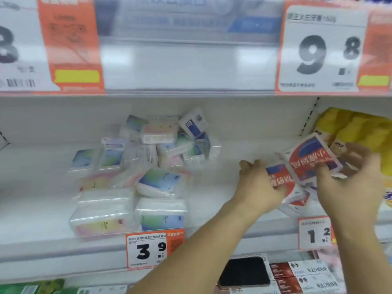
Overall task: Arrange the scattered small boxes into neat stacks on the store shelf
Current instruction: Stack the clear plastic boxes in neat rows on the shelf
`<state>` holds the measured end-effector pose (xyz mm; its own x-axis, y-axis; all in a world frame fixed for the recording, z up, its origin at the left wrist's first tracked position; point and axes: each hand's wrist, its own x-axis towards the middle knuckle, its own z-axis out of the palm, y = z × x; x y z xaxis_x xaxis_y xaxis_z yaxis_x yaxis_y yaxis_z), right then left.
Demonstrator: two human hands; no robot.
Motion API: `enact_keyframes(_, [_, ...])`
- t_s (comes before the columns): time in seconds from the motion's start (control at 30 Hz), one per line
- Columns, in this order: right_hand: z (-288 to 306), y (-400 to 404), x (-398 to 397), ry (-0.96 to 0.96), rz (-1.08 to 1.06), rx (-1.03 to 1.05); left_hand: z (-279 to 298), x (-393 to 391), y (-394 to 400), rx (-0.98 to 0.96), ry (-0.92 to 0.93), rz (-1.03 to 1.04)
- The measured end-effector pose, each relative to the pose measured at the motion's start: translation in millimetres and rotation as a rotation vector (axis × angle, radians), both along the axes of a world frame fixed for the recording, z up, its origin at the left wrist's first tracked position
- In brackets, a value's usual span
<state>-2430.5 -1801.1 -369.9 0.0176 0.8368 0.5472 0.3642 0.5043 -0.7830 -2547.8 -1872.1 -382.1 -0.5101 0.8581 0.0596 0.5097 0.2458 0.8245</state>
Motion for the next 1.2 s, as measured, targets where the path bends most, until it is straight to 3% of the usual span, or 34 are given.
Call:
enact_keyframes(0.1, [-8.9, 9.1, 7.2, -0.224, -0.025, -0.117, -13.8, 4.8, 1.8, -0.135, 0.157, -0.015])
enact_keyframes(0.2, [-9.1, 8.9, 7.6, -0.279, -0.01, -0.162, -4.7, 5.3, -4.9, -0.031, 0.244, 0.038])
enact_keyframes(0.33, [4.3, -12.0, -11.1, -0.166, -0.022, 0.024, 20.7, -8.6, -38.1, 0.128, 0.415, 0.078])
enact_keyframes(0.43, [6.2, -41.0, -39.7, -0.232, 0.103, 0.232, 34.6, -29.3, -77.5, 0.139, 0.56, 0.073])
enact_keyframes(0.53, [-0.8, -55.4, -59.3, -0.336, 0.058, 0.235, 39.4, -62.2, -122.5, 0.029, 0.669, 0.08])
enact_keyframes(0.6, [-5.2, -60.8, -68.5, -0.378, 0.067, 0.229, 40.3, -87.1, -150.2, -0.175, 0.722, 0.077])
enact_keyframes(0.73, [-10.7, -86.1, -92.8, -0.442, 0.156, 0.279, 39.3, -125.4, -190.1, -0.51, 0.597, 0.106])
enact_keyframes(0.9, [-20.4, -111.6, -128.4, -0.412, 0.442, 0.293, 23.8, -142.1, -207.5, -0.435, 0.503, 0.092])
enact_keyframes(1.13, [1.9, -93.2, -171.5, -0.553, 0.816, -0.26, 20.6, -151.7, -214.7, -0.447, 0.531, 0.122])
enact_keyframes(1.2, [5.5, -99.8, -177.8, -0.649, 0.88, -0.298, 18.8, -153.9, -217.2, -0.422, 0.512, 0.133])
